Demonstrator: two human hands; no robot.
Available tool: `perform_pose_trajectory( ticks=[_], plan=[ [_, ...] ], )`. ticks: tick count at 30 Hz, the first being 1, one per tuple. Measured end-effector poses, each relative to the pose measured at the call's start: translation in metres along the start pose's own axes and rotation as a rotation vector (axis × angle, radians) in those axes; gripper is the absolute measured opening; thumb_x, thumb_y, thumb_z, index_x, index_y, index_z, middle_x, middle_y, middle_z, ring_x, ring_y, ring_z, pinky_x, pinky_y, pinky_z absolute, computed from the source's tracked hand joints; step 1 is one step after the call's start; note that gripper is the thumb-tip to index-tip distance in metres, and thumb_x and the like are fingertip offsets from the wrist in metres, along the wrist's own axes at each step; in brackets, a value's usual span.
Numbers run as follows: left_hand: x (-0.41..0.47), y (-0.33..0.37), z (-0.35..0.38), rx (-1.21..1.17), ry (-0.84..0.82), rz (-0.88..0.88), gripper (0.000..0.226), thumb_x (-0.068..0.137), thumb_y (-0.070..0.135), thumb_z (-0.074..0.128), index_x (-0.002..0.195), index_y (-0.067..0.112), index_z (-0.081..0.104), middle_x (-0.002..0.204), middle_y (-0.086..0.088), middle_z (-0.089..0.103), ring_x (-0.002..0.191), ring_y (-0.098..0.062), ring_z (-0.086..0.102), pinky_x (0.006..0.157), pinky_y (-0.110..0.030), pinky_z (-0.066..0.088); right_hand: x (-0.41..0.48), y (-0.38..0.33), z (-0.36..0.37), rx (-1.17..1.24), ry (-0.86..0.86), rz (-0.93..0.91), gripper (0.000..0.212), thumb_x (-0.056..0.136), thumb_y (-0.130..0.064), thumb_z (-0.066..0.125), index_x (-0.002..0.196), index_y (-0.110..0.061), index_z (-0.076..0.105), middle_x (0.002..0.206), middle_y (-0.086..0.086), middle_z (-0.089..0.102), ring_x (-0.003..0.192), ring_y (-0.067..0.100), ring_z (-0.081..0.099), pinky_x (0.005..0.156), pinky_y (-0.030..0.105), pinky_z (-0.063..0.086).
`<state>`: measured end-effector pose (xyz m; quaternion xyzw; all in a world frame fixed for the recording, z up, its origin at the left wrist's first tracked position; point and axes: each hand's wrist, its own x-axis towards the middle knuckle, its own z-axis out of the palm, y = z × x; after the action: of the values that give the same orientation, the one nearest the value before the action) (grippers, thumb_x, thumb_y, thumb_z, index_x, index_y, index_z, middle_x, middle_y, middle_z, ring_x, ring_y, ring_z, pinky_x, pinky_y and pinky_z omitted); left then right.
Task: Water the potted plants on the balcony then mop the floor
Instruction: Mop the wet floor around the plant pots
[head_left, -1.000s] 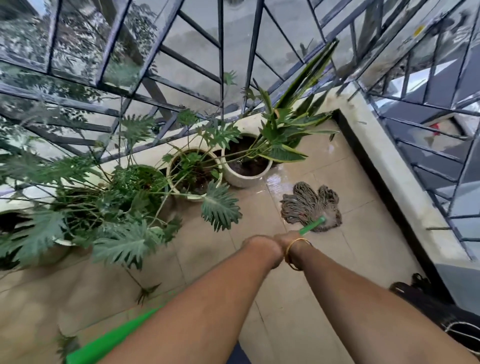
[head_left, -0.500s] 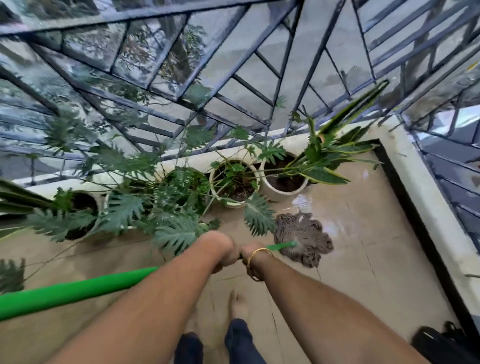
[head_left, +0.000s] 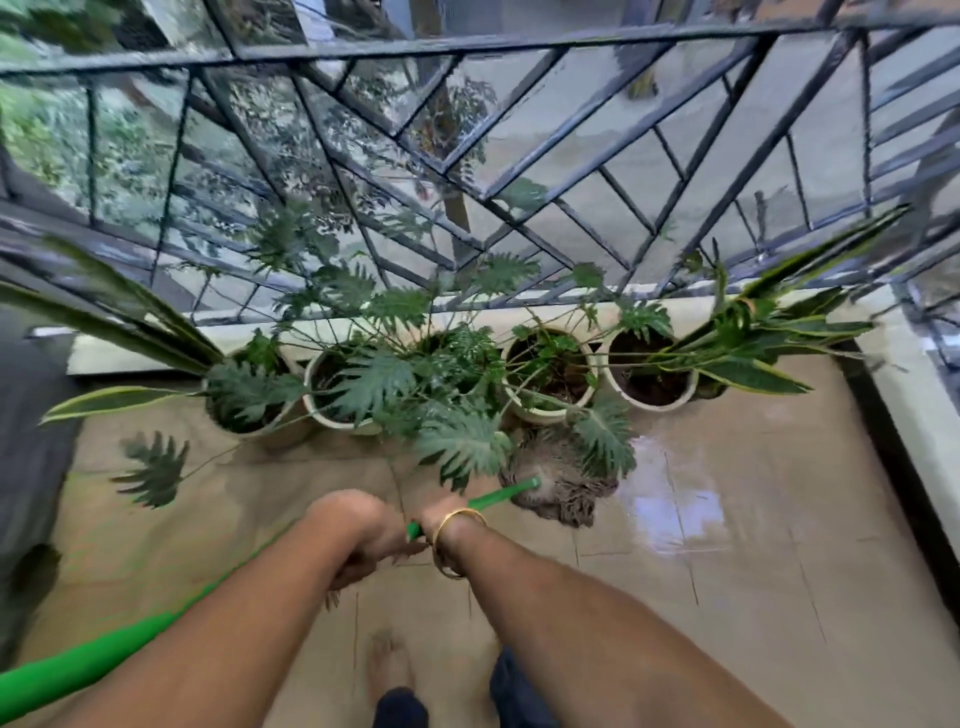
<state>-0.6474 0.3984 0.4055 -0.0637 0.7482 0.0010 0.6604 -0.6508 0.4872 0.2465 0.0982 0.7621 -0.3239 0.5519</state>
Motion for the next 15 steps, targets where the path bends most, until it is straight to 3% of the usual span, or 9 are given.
perform_pose_trajectory(
  ticks=[1,2,4,6,9,13,15],
  plan=[
    [0.0,-0.014,0.01,-0.024,0.042,-0.011,0.034,0.071,0.031,0.053,0.1,0.015,0.059,0.119,-0.017,0.071,0.078,-0.024,0.055,0.068,-0.029,0.047,0.0,-0.006,0.012,-0.096,0.002,-0.044,0.023,0.097,-0.022,0.053,0.099,-0.006,0.069,0.125,0.021,0.068,0.11,0.033,0.064,0.097,0.039,0.051],
    [0.004,-0.027,0.015,-0.064,0.067,-0.028,0.023,0.086,0.036,0.053,0.101,0.02,0.056,0.124,-0.014,0.07,0.081,-0.02,0.053,0.062,-0.025,0.043,-0.007,-0.014,0.022,-0.021,0.002,-0.017,0.019,0.095,-0.022,0.055,0.095,-0.007,0.067,0.113,0.02,0.068,0.098,0.032,0.062,0.089,0.037,0.052],
    [0.015,-0.058,0.036,-0.18,0.106,-0.107,0.021,0.104,0.033,0.043,0.107,0.02,0.06,0.112,-0.01,0.071,0.077,-0.019,0.05,0.05,-0.021,0.037,-0.017,-0.029,0.046,0.02,-0.012,-0.014,0.021,0.091,-0.026,0.059,0.099,-0.008,0.064,0.097,0.013,0.062,0.086,0.029,0.055,0.075,0.033,0.044],
    [0.018,-0.077,0.045,-0.297,0.031,-0.159,0.031,0.105,0.022,0.04,0.122,0.011,0.064,0.084,-0.01,0.06,0.059,-0.022,0.046,0.048,-0.025,0.034,-0.021,-0.039,0.059,0.015,-0.033,-0.012,0.033,0.089,-0.029,0.059,0.107,-0.003,0.069,0.095,0.011,0.062,0.084,0.03,0.055,0.072,0.033,0.041],
    [0.02,-0.094,0.046,-0.289,0.046,-0.168,0.029,0.105,0.022,0.039,0.118,0.01,0.062,0.075,-0.008,0.051,0.05,-0.019,0.041,0.049,-0.027,0.034,-0.026,-0.053,0.072,0.041,-0.021,-0.004,0.039,0.09,-0.029,0.059,0.116,-0.002,0.07,0.096,0.012,0.062,0.084,0.03,0.055,0.071,0.032,0.04],
    [0.039,-0.088,0.034,-0.324,0.006,-0.099,0.04,0.101,0.032,0.038,0.12,0.004,0.06,0.065,-0.011,0.055,0.038,-0.02,0.046,0.042,-0.022,0.041,-0.019,-0.048,0.056,0.073,0.037,0.033,0.028,0.088,-0.031,0.063,0.1,-0.007,0.071,0.096,0.015,0.068,0.071,0.027,0.055,0.053,0.027,0.04],
    [0.046,-0.073,0.025,-0.313,0.031,-0.064,0.032,0.102,0.029,0.038,0.109,0.005,0.058,0.063,-0.01,0.053,0.035,-0.019,0.044,0.04,-0.02,0.041,-0.015,-0.036,0.04,0.162,0.059,0.047,0.019,0.092,-0.029,0.063,0.081,-0.013,0.064,0.087,0.011,0.067,0.062,0.021,0.053,0.054,0.025,0.045]
  ],
)
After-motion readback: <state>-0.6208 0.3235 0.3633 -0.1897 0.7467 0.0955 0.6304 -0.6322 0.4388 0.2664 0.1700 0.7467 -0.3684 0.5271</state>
